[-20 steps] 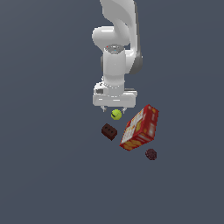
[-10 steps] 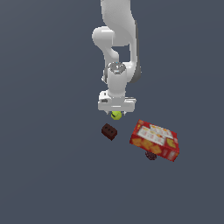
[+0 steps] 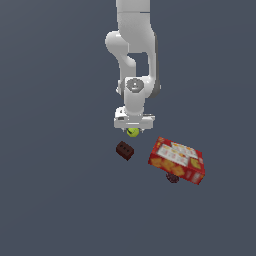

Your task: Pick up a designated object from a clutter of objects.

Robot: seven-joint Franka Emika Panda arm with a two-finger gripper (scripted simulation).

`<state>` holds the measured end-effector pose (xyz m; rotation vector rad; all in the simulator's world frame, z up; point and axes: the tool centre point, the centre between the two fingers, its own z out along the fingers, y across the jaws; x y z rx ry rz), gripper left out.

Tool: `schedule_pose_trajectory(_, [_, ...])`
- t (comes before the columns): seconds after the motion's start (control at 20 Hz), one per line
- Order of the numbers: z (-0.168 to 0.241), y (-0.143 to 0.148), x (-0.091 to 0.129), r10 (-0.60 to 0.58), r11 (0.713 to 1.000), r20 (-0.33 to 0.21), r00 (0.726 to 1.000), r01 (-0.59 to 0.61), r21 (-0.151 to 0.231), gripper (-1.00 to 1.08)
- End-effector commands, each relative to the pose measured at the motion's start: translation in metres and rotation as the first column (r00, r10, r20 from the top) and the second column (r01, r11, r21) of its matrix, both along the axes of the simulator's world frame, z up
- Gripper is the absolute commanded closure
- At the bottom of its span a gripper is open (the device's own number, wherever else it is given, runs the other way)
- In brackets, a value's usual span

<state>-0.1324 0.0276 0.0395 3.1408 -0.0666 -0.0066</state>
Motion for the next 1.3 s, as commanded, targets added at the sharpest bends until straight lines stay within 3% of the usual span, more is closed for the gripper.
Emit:
schedule_pose_trajectory(0.0, [0.000,0.000,0.000,0.000,1.000,0.000,1.000,0.000,0.000,-0.92])
schedule_pose_trajectory(0.15, [0.002,0.000,0.002,-0.001,1.000,0.004,1.000,0.001,0.000,-0.92])
schedule_pose_trajectory(0.2, [0.002,0.000,0.002,-0.001,1.000,0.004,1.000,0.001,0.000,1.08])
schedule_pose_trajectory(0.85, [0.003,0.001,0.002,-0.001,1.000,0.003,1.000,0.001,0.000,1.08])
schedule_pose_trajectory(1.25, [0.026,0.011,0.004,-0.001,1.000,0.003,1.000,0.001,0.000,1.08])
